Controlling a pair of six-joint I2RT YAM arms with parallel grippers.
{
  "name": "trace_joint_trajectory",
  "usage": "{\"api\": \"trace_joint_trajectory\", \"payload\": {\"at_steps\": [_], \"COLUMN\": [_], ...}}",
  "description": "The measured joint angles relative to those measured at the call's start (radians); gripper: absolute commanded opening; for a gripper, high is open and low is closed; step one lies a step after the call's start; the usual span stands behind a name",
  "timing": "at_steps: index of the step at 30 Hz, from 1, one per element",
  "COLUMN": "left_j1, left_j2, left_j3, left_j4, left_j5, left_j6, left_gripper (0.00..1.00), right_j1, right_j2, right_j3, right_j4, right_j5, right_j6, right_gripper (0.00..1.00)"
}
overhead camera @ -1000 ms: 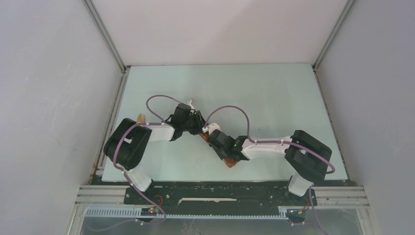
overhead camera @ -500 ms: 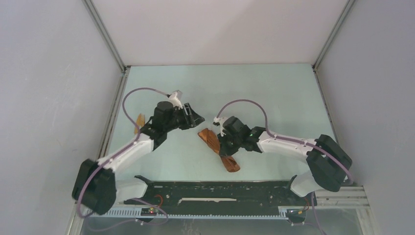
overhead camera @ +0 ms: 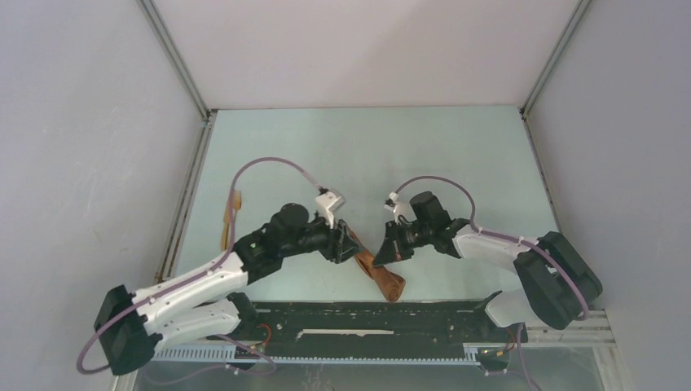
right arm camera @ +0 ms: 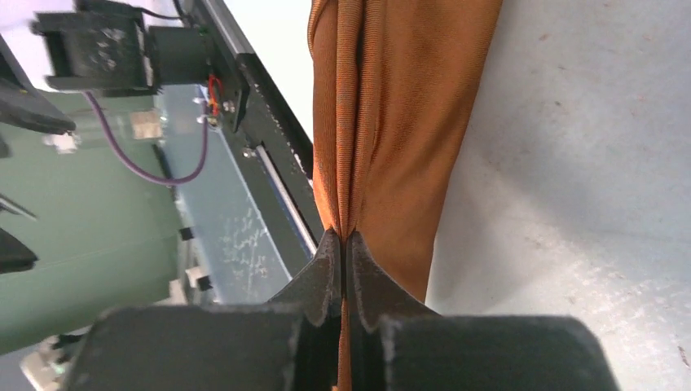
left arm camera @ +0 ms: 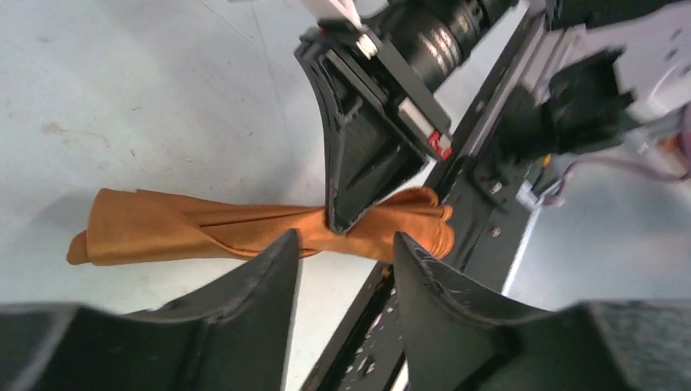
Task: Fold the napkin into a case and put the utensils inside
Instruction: Turn over the smaller rectangle-folded napkin at the center of the board.
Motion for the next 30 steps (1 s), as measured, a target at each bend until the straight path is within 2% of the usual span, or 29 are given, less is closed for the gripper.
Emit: {"api": "trace_joint_trajectory", "payload": {"at_steps": [4, 12, 16, 19, 22, 24, 27, 30], "left_j1": [-0.050, -0.049, -0.041, 0.000, 0.079, 0.124, 0.156, 0.154], "left_j2": [0.151, 0.297, 0.361, 0.426, 0.501, 0.559, 0.661, 0.769], "left_j3": [0.166, 0.350, 0.406, 0.435, 0.437, 0.434, 0.436, 0.452], "left_j4": [-0.124, -0.165, -0.168, -0.169, -0.162, -0.144, -0.093, -0.040], "left_j5": [-0.013, 0.006, 0.027, 0.064, 0.100, 0.125, 0.166, 0.201], "left_j6": [0.101, 0.165, 0.169, 0.126, 0.043, -0.017, -0.106, -0.173], "left_gripper": [0.46, 0.52, 0.53, 0.53, 0.52, 0.48, 0.41, 0.34], "right_j1": [-0.113, -0.361, -0.438, -0.487, -0.530, -0.544, -0.517, -0.407], "right_j2": [0.032, 0.220, 0.328, 0.362, 0.303, 0.224, 0.047, -0.119], "right_j3": [-0.062, -0.091, -0.069, -0.031, 0.017, 0.074, 0.187, 0.235], "right_j4": [0.107, 0.226, 0.198, 0.135, -0.024, -0.166, -0.351, -0.394], "right_j5": [-0.124, -0.270, -0.304, -0.304, -0.225, -0.122, 0.075, 0.133], "right_j6": [0.054, 0.105, 0.095, 0.080, 0.034, -0.017, -0.076, -0.074], "right_gripper": [0.00, 0.01, 0.20, 0.41, 0.57, 0.61, 0.62, 0.59]}}
